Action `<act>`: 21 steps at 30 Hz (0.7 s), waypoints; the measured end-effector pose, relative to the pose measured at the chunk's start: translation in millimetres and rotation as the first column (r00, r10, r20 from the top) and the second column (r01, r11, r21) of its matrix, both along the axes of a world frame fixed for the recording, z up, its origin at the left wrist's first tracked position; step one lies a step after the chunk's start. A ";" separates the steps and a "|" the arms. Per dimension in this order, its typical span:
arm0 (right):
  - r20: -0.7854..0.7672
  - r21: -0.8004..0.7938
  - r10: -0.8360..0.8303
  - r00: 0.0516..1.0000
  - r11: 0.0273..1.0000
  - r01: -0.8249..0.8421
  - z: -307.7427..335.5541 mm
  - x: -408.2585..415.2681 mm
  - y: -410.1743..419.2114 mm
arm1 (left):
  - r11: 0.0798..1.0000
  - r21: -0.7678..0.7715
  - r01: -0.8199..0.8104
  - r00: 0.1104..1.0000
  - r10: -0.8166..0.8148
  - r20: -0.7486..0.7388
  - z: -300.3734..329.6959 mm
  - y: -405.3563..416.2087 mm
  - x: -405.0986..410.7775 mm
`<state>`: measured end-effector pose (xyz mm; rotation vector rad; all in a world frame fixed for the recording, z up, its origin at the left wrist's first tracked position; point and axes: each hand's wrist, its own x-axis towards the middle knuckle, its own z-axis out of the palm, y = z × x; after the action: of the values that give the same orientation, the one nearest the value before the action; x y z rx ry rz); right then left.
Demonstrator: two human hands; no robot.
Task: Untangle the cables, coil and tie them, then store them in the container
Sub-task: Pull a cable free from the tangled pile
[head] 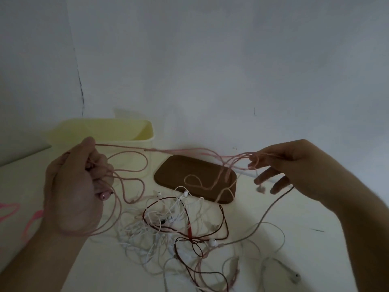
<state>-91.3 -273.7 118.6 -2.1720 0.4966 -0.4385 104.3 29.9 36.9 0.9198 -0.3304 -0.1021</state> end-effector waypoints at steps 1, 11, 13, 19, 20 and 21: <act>-0.012 0.005 -0.022 1.000 1.000 0.022 -2.5 0.7 -2.5 | 1.000 0.002 -0.008 1.000 0.008 -0.005 0.2 -0.2 -0.2; 0.448 0.739 -0.259 0.856 0.646 -0.192 2.1 -11.8 -45.3 | 0.998 -0.046 -0.032 0.994 0.027 -0.110 0.8 9.1 11.6; 0.541 0.787 -0.343 0.768 0.528 -0.319 -1.2 -18.0 -62.2 | 0.998 -0.053 -0.041 0.991 0.034 -0.127 1.7 9.7 11.2; 0.717 0.645 -0.324 0.617 0.644 -0.412 -4.9 -23.6 -88.1 | 0.997 -0.069 -0.019 0.992 0.010 -0.128 -0.2 10.8 13.0; 0.715 0.639 -0.314 0.625 0.656 -0.401 -4.2 -25.3 -89.9 | 0.997 -0.081 -0.016 0.993 0.006 -0.118 -0.7 9.4 13.0; 0.684 0.643 -0.319 0.656 0.687 -0.337 -4.4 -23.9 -89.1 | 0.996 -0.087 -0.008 0.995 -0.001 -0.102 -0.8 10.3 12.4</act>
<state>-115.2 -362.8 114.2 -1.0238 0.1126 -0.9160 116.7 40.3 36.1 0.8249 -0.2364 -0.1302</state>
